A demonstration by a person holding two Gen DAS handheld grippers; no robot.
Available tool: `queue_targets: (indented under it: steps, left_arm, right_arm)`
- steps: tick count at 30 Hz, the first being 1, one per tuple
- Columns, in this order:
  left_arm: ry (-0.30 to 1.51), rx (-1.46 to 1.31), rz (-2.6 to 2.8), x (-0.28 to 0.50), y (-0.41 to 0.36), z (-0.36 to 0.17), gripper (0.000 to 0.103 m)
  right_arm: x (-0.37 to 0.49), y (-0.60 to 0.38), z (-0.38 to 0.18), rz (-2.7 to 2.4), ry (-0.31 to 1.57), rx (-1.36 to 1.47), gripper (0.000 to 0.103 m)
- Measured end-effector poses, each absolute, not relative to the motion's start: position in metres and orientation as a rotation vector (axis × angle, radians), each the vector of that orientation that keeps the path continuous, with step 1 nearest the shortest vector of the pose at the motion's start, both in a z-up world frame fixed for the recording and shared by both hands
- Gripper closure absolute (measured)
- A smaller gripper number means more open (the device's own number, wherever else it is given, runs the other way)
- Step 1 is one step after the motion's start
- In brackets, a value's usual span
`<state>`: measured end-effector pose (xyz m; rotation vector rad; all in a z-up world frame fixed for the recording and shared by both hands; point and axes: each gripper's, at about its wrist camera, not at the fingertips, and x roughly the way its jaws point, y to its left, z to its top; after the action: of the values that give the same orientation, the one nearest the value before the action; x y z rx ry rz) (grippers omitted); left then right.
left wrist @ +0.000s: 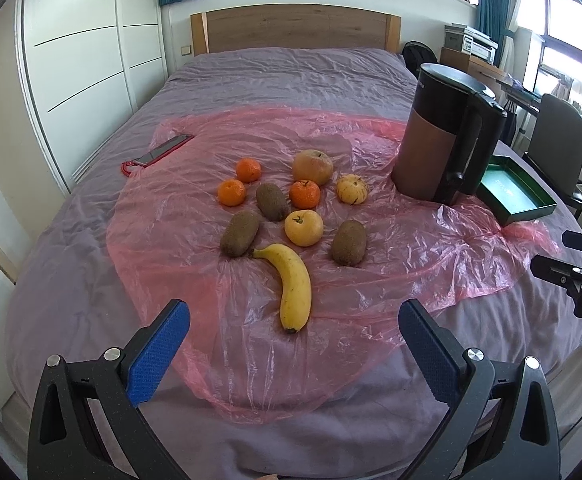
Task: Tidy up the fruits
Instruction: 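Grasp the banana with the left tool while the right tool grasps a large kiwi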
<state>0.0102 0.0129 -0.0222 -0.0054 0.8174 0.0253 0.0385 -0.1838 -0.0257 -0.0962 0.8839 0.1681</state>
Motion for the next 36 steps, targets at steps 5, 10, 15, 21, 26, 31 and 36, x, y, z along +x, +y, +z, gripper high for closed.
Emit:
queue_targets:
  steps: [5, 10, 15, 21, 26, 31, 36]
  left_arm:
    - [0.858, -0.033, 0.055, 0.016, 0.034, -0.034, 0.001]
    - [0.909, -0.07, 0.086, 0.025, 0.053, -0.053, 0.001]
    - [0.965, -0.069, 0.069, 0.038, 0.051, -0.072, 0.001]
    - [1.017, -0.078, 0.049, 0.063, 0.046, -0.094, 0.002]
    - [1.04, -0.081, 0.021, 0.085, 0.042, -0.108, 0.019]
    - [1.064, -0.089, -0.006, 0.106, 0.039, -0.124, 0.037]
    - [1.084, -0.102, -0.021, 0.123, 0.04, -0.137, 0.044]
  right_arm:
    - [0.049, -0.166, -0.033, 0.209, 0.915, -0.099, 0.0]
    - [0.066, -0.146, -0.047, 0.266, 0.946, -0.089, 0.0]
    - [0.094, -0.125, -0.064, 0.323, 0.995, -0.038, 0.0]
    - [0.13, -0.1, -0.085, 0.379, 1.057, 0.037, 0.0]
    - [0.159, -0.086, -0.101, 0.404, 1.088, 0.114, 0.0]
    - [0.186, -0.076, -0.119, 0.411, 1.138, 0.176, 0.002]
    - [0.205, -0.067, -0.14, 0.409, 1.183, 0.214, 0.025]
